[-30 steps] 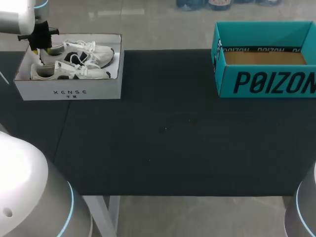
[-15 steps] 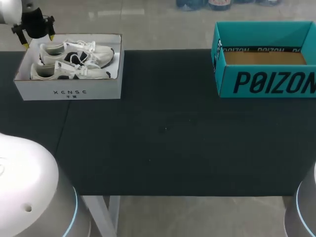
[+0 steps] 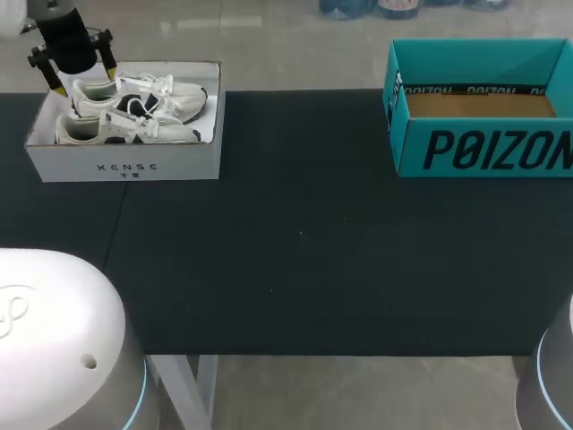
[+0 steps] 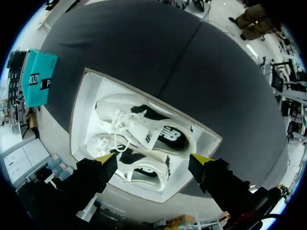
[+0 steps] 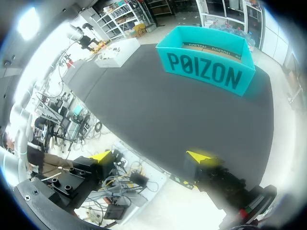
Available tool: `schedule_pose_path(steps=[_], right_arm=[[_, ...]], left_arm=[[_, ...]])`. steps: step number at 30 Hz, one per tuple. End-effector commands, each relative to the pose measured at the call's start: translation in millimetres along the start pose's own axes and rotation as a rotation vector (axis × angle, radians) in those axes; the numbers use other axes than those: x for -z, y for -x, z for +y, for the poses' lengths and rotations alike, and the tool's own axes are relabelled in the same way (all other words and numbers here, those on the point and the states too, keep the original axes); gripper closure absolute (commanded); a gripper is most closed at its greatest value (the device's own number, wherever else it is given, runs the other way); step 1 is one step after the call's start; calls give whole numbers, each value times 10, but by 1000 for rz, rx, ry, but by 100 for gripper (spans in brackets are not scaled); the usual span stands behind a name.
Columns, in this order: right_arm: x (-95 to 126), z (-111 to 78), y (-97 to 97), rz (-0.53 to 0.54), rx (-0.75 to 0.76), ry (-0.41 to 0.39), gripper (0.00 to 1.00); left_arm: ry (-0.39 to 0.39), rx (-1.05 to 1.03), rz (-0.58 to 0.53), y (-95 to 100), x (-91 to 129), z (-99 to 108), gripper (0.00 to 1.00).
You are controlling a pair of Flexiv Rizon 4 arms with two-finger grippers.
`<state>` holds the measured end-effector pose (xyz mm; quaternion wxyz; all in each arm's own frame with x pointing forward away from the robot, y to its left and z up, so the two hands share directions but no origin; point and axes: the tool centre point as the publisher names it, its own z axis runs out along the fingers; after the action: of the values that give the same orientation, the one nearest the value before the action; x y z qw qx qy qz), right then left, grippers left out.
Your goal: Take the shoe out of the shoebox, open the shoe tongue, remove and reinsert the insole, then place the shoe into the shoebox
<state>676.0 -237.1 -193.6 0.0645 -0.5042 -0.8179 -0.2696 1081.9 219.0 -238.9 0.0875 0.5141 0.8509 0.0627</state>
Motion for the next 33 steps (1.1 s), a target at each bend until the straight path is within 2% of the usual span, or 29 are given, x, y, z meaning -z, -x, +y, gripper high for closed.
schedule_pose_path(steps=[1,7,13,17,24,29,33], right_arm=[[-2,-11,-8,-3,0,0,0],[-2,-11,-8,-3,0,0,0],[-2,-11,-8,-3,0,0,0],[-2,-11,-8,-3,0,0,0],[-2,-11,-8,-3,0,0,0],[-2,-11,-8,-3,0,0,0],[-2,-11,-8,-3,0,0,0]], left_arm=[[87,-25,-12,-13,244,-705,0],[86,-53,-12,1,272,-926,0],[77,-86,-8,-87,266,-938,0],[53,-113,-3,-253,200,-841,0],[-44,-217,29,-566,61,-582,0],[-61,-275,74,-738,-45,-317,0],[-46,-301,104,-784,-135,-110,0]])
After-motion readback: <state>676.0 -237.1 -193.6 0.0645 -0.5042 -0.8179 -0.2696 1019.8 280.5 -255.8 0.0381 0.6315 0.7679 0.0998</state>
